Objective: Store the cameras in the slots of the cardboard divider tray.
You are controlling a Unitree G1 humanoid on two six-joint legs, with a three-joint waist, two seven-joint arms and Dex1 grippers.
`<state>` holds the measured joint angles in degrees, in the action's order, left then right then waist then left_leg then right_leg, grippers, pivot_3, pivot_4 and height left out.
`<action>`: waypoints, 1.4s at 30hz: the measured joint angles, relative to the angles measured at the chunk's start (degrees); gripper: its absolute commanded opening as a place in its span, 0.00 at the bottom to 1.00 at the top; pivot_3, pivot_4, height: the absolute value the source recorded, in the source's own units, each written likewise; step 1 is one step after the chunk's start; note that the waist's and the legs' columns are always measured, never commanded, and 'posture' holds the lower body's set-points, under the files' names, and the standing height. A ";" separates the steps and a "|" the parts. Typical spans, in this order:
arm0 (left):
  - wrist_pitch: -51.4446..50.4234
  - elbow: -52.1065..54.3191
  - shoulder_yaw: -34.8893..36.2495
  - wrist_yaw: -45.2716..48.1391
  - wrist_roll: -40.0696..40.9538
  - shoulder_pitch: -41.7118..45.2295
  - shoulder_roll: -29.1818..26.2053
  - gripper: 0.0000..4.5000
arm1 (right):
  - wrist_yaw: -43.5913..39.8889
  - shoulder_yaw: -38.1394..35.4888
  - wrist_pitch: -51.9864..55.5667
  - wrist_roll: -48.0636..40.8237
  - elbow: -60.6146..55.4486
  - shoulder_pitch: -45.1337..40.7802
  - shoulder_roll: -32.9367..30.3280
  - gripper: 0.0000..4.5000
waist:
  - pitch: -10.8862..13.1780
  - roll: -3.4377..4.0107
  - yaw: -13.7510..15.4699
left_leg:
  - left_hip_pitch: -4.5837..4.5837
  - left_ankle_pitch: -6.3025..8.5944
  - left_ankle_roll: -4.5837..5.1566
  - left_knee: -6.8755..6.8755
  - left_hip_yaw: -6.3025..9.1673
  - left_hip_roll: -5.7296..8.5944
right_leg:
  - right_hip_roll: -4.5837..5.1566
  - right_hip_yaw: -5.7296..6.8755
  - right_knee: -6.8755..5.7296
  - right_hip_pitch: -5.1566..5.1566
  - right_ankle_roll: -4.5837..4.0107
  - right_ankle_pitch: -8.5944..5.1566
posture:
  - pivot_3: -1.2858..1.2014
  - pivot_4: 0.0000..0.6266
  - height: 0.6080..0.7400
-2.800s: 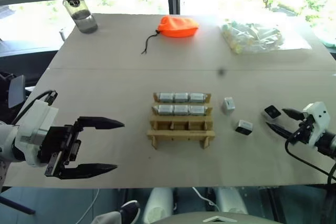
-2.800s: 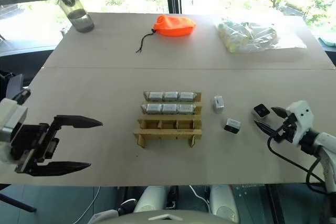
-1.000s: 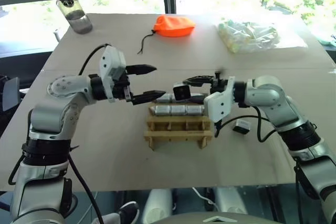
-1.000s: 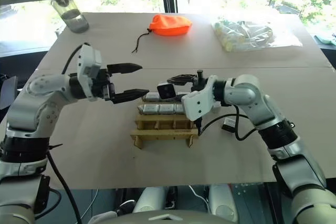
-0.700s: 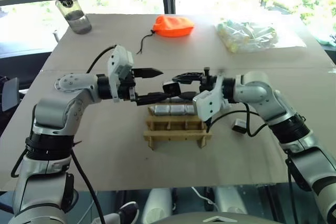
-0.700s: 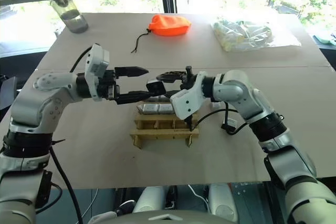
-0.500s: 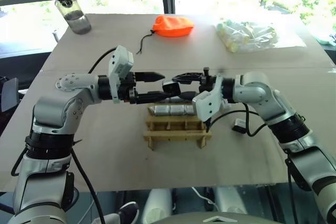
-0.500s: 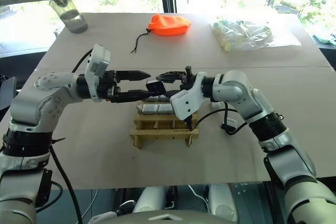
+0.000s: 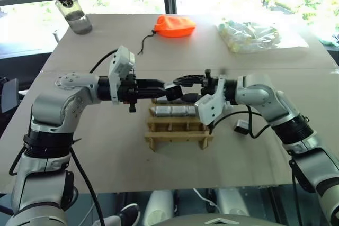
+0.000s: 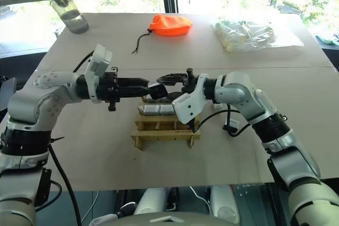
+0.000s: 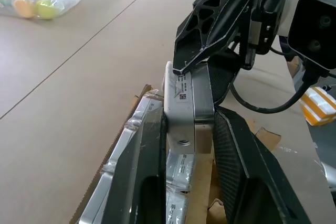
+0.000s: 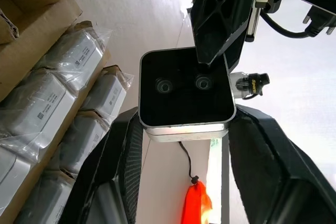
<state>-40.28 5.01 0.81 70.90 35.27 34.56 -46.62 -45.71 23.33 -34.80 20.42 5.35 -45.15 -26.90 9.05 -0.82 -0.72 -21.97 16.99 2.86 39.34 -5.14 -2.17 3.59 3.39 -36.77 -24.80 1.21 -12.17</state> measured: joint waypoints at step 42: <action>21.93 6.78 2.68 3.64 -8.74 -21.43 -4.91 0.15 | -39.19 -53.81 43.12 -67.29 -19.71 66.62 -17.09 1.00 | -0.02 -0.16 1.59 | 0.21 0.16 0.30 -0.02 0.13 -0.02 | 0.01 0.00 0.07 0.24 -0.01 -0.02 | 0.52 0.24 1.00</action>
<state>-18.34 11.78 3.48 74.53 26.53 13.13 -51.53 -84.90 -30.49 8.32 -46.87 -14.36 21.47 -43.99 9.03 -0.98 0.87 -21.76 17.15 3.16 39.32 -5.02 -2.19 3.60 3.39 -36.70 -24.56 1.20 -12.19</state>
